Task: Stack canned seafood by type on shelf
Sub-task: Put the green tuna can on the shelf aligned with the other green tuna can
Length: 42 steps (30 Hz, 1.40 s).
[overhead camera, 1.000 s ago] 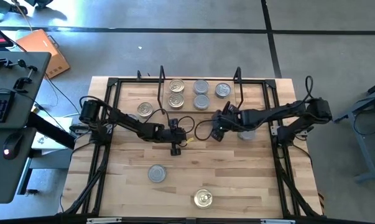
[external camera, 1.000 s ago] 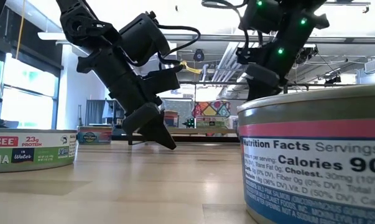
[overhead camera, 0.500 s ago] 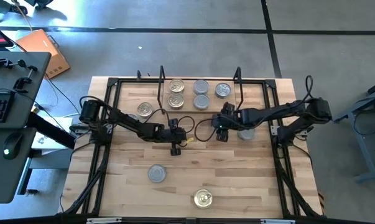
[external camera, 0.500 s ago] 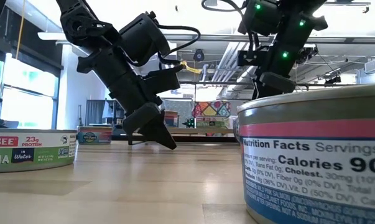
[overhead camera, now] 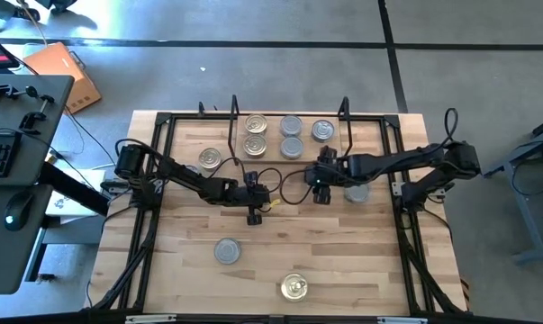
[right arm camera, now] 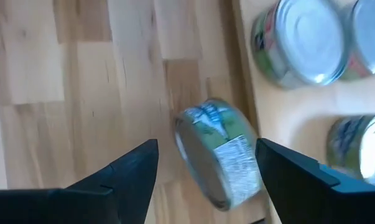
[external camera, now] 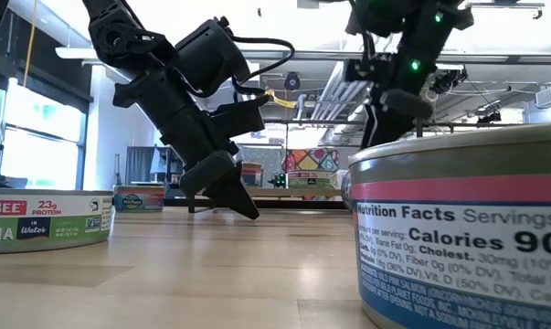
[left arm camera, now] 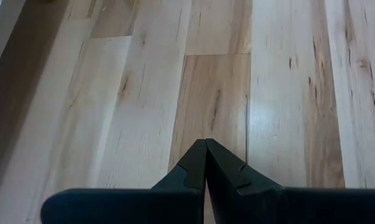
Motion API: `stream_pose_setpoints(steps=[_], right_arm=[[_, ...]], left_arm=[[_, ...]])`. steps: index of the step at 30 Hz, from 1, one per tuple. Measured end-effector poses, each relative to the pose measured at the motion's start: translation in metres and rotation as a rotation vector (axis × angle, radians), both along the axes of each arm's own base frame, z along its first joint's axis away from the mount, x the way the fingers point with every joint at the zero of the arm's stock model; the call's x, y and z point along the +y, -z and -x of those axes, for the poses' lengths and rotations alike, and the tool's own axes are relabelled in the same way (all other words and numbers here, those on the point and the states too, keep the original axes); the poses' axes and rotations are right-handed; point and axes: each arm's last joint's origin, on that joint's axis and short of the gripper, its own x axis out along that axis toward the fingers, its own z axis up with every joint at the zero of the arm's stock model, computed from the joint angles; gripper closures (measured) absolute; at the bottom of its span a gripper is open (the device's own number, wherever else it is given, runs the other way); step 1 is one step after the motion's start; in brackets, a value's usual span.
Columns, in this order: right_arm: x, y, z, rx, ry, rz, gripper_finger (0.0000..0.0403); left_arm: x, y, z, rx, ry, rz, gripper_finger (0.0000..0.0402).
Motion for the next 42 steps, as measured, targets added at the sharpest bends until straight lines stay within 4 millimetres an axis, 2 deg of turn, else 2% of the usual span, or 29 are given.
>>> stream_pose_setpoints(steps=[3,8,15,21,25,30,34,38,42], right_arm=[[-0.003,-0.007,-0.003,0.004,-0.048,0.026,0.0141],[-0.015,-0.006,-0.003,0.05,-0.117,0.036,0.0141],[-0.033,0.015,-0.012,0.117,-0.173,-0.001,0.0141],[-0.039,0.03,-0.02,0.131,-0.177,-0.028,0.0151],[-0.039,0.031,-0.02,0.125,-0.156,-0.043,0.019],[-0.032,0.03,-0.021,0.108,-0.123,-0.062,0.0276],[-0.022,0.021,-0.021,0.161,-0.07,-0.035,0.0278],[-0.012,0.002,-0.022,0.208,0.012,0.152,0.0278],[-0.01,-0.008,-0.022,0.209,0.091,0.298,0.0278]], left_arm=[[0.0,0.0,0.0,0.0,0.0,0.0,0.0401],[0.0,0.0,0.0,0.0,0.005,0.006,0.0401],[-0.001,0.0,0.0,0.0,0.016,0.02,0.0401],[-0.001,0.0,0.0,0.001,0.016,0.02,0.0401],[-0.001,0.0,0.0,0.001,0.016,0.02,0.0401],[-0.001,0.0,0.0,0.001,0.017,0.02,0.0401],[-0.001,0.0,0.0,0.002,0.017,0.02,0.0401],[-0.001,0.0,0.0,0.002,0.017,0.02,0.0401],[-0.001,0.0,0.0,0.002,0.018,0.02,0.0401]])
